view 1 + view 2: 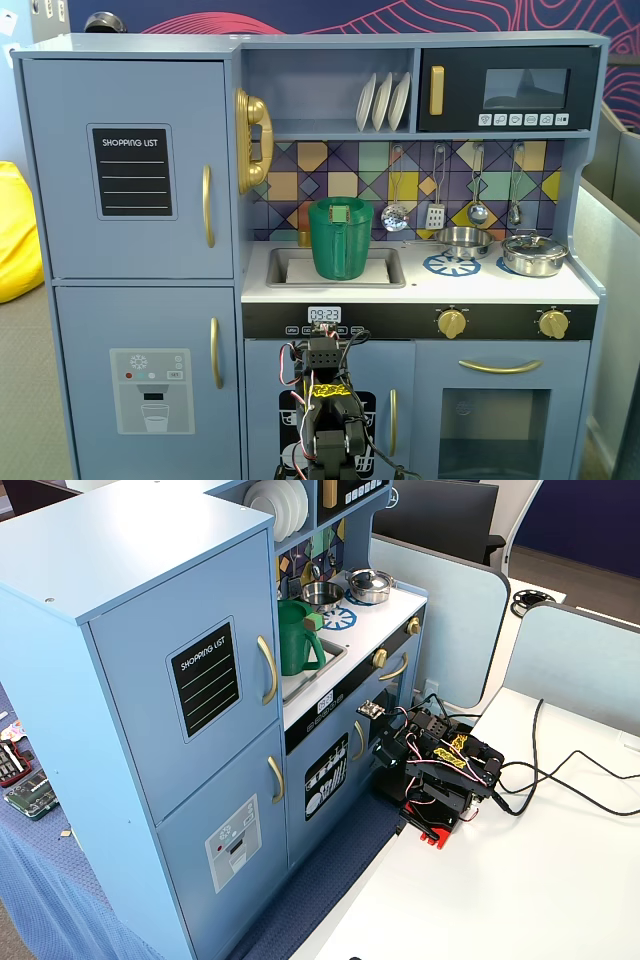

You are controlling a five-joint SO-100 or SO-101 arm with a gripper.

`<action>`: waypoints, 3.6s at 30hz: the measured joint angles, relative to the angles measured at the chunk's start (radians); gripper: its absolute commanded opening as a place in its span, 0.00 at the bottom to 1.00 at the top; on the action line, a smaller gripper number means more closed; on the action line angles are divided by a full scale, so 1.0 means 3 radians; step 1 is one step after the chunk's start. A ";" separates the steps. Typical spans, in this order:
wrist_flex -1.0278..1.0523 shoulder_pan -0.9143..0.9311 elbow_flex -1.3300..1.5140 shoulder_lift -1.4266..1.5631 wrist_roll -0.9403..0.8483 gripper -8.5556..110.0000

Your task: Open the left cabinet door

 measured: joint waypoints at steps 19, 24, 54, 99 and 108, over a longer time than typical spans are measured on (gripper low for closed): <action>-0.0179 0.0061 0.0087 -0.0036 0.0107 0.09; -0.1115 -0.0404 0.0051 -0.0322 0.0123 0.09; -0.3758 -0.1948 -0.2557 -0.2050 -0.0322 0.16; -0.4310 -0.2996 -0.2961 -0.2485 -0.1478 0.14; -0.4065 -0.2746 -0.2592 -0.1718 -0.1478 0.14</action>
